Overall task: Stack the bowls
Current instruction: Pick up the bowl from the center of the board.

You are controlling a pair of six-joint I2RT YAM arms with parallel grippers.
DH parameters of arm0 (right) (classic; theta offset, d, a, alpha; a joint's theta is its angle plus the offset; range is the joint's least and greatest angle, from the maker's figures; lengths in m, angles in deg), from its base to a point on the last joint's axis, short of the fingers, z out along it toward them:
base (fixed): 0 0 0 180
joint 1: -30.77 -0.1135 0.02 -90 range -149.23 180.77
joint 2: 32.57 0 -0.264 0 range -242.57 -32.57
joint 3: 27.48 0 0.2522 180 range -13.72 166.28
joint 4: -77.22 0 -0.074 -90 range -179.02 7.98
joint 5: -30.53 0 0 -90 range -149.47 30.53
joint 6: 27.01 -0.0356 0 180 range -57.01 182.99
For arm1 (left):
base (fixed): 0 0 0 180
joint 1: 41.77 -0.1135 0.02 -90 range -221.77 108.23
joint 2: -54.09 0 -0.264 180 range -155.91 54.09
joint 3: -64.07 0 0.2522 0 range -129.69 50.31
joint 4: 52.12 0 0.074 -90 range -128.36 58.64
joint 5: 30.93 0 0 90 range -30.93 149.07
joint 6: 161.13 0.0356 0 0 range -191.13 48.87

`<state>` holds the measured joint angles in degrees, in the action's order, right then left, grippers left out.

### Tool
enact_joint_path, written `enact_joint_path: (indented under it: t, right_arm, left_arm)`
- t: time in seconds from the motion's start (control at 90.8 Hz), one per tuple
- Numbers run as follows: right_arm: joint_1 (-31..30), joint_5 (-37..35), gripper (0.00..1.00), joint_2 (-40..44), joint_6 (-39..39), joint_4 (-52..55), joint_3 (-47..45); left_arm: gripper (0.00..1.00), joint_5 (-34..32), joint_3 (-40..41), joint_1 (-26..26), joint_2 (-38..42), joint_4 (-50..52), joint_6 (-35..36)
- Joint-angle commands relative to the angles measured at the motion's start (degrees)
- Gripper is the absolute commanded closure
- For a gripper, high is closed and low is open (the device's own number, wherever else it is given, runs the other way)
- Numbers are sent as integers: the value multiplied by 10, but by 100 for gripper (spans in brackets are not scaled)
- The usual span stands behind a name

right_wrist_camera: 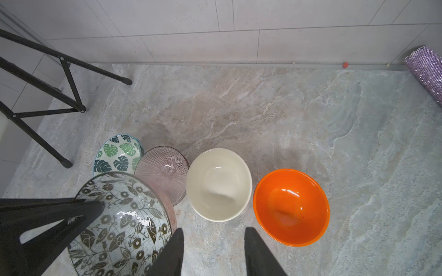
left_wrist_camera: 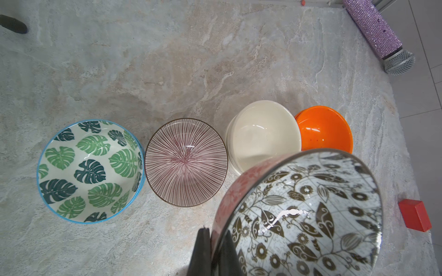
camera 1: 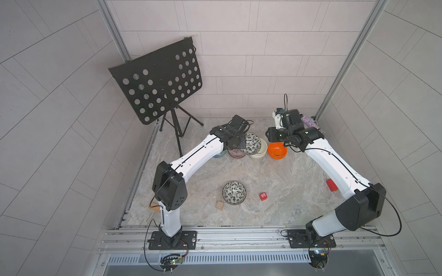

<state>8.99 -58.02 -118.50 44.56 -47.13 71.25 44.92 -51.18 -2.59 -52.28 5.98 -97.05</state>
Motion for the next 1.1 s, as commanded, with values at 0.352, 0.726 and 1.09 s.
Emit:
enact_joint_path:
  t: [0.352, 0.726, 1.09]
  right_arm:
    - [-42, 9, 58, -41, -15, -42, -21]
    - [-42, 19, 95, -67, -13, -25, -8]
    - [-3, 36, 100, -53, -1, -1, -27]
  left_arm:
    - [100, 6, -10, 7, 10, -12, 1]
    - [97, 22, 4, 7, 16, -28, 5]
    - [0, -43, 6, 6, 42, -25, 28]
